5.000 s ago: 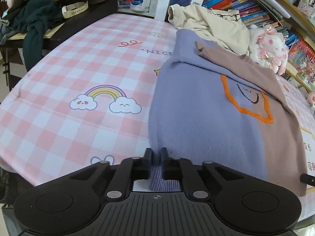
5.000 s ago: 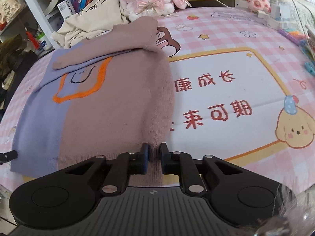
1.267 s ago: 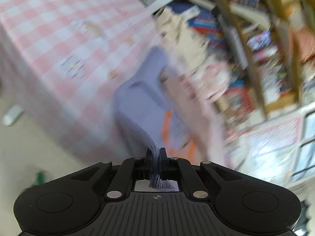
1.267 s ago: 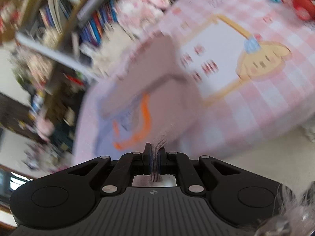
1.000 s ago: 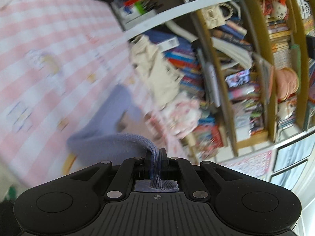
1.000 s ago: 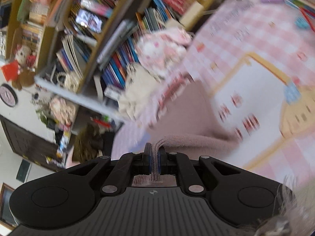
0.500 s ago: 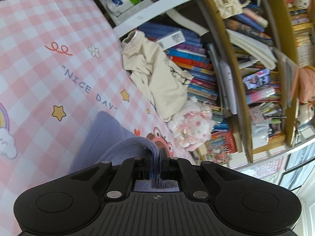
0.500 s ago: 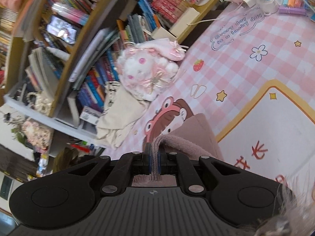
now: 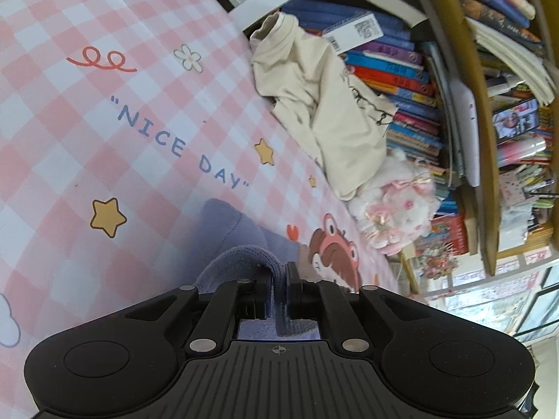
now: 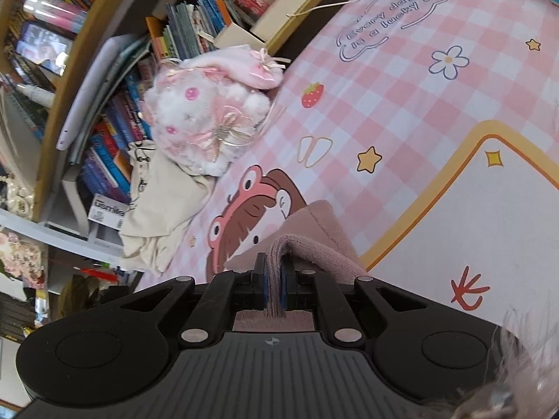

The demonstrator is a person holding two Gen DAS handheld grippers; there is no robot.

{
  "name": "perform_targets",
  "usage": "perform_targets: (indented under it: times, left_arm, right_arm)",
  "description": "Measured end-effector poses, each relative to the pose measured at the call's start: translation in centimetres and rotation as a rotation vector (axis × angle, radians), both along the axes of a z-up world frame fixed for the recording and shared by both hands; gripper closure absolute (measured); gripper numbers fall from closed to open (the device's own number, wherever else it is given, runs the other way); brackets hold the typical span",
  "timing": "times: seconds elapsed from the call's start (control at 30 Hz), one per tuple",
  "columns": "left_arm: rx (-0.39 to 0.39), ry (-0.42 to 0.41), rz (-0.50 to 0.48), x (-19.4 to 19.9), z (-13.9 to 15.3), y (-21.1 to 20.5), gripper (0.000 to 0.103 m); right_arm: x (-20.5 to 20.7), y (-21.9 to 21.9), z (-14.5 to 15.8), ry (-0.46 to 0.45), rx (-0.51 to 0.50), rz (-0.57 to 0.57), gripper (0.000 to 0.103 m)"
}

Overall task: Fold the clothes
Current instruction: 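Lay the hem onto the collar and open both grippers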

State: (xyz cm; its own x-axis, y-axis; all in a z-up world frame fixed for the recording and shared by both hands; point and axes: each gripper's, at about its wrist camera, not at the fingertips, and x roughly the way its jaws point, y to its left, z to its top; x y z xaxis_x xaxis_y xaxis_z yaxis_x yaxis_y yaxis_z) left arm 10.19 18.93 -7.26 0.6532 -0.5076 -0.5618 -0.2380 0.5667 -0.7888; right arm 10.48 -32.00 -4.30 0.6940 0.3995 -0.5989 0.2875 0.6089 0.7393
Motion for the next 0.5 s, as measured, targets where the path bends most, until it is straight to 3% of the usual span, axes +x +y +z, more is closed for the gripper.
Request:
perform_targets:
  times: [0.07,0.17,0.23,0.37,0.5]
  left_arm:
    - [0.027,0.013,-0.013,0.3,0.3,0.1,0.075]
    - [0.078,0.011,-0.033,0.6,1.0,0.2,0.057]
    - [0.174,-0.042,-0.035,0.2,2.4,0.1,0.052]
    - [0.419,-0.159,-0.078,-0.5,4.4,-1.1,0.049]
    - [0.567,-0.227,-0.215,-0.1,4.5,-3.5,0.049]
  right_arm:
    - [0.2,0.2,0.2,0.006,-0.028,0.0,0.089]
    - [0.4,1.2,1.4,-0.017,-0.153,0.028,0.078]
    - [0.4,2.0,2.6,-0.052,-0.269,0.054,0.063]
    - [0.4,4.1,4.0,-0.124,-0.517,0.155,0.055]
    - [1.1,6.4,3.4,-0.154,-0.715,0.271,0.054]
